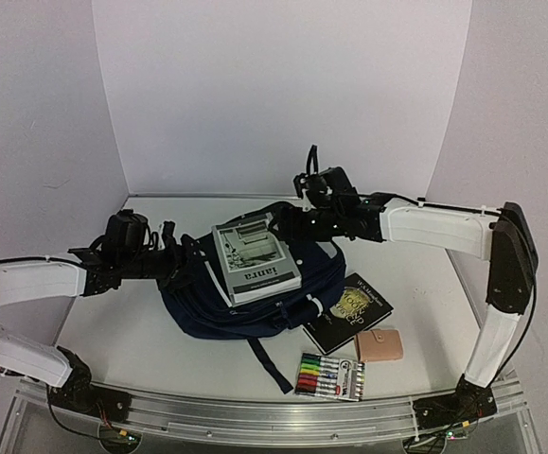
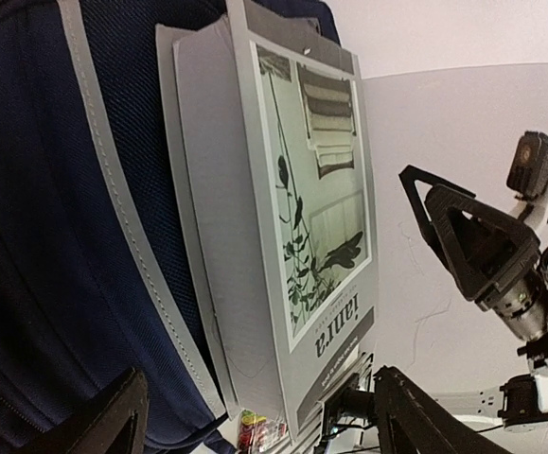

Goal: Pack the student bag
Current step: Place the book in the student bag, then pick up the book from the student bag.

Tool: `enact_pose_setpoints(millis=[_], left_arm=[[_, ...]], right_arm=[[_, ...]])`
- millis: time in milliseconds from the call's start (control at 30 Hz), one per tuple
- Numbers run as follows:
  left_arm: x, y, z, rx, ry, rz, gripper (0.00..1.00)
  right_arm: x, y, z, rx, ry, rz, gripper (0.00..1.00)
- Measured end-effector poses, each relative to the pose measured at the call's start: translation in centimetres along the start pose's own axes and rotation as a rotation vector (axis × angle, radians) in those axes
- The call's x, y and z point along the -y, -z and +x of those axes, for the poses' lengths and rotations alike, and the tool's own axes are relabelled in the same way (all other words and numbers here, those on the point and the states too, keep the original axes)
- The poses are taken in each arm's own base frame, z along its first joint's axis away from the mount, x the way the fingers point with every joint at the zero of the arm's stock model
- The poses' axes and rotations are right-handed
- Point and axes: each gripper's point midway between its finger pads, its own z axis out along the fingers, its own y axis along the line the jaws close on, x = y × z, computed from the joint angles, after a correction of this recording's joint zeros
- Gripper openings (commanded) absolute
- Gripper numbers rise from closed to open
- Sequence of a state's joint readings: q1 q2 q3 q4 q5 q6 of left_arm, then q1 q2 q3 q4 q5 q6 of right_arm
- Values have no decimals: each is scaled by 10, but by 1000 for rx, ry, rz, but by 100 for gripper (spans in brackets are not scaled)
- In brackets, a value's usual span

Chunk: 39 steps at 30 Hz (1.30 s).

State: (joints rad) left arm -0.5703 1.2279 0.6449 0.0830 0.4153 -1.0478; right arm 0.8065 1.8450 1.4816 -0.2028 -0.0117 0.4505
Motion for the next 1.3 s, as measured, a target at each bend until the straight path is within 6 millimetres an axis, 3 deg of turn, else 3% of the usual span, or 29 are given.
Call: enact_pose_setpoints(millis=[167,300,667,967,1300], left_arm=[[1,-18,10,-46,-9,-7,72],[4,-32,12,-71,-18,-5,67],[-9,-49,15,-98,-4,-27,45],[-9,-57,14,-103,-7,-4,43],[-11,-59,14,-104,-1,-4,42]], right_arm=[[14,-6,21,-100,-62,-94,78],[6,-6,35,-153,-82,-155,75],[-15,-10,45,-209,-141,-285,76],[1,-26,70,-254,-195,-228,77],[-18,-25,74,-271,-257,-373,65]])
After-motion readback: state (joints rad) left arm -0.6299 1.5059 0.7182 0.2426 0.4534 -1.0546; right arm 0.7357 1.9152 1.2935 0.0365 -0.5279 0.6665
